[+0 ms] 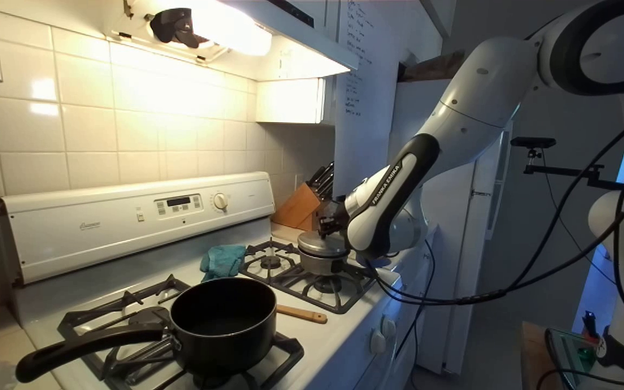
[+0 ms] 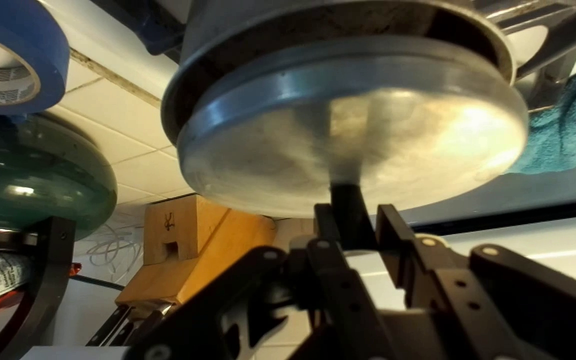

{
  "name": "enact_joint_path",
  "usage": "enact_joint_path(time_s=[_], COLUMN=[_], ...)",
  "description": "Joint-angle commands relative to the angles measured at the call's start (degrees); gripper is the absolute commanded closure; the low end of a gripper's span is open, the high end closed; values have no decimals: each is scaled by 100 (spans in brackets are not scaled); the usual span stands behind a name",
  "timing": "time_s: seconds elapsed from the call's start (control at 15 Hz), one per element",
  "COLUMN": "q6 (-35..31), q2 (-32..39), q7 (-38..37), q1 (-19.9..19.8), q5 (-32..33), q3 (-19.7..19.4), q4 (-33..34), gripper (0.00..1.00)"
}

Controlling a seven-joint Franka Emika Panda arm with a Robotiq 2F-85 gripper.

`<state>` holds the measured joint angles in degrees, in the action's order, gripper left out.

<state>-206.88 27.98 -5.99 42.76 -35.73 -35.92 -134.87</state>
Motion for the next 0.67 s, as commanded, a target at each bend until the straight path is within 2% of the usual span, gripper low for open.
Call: enact_joint_path(time_s=[0.0, 0.6], q6=[-30, 103], q2=[-16, 203], q7=[128, 65], q1=[226, 271], q5=[-168, -236], q3=[-135, -241], q4=[-89, -78], gripper=[93, 93])
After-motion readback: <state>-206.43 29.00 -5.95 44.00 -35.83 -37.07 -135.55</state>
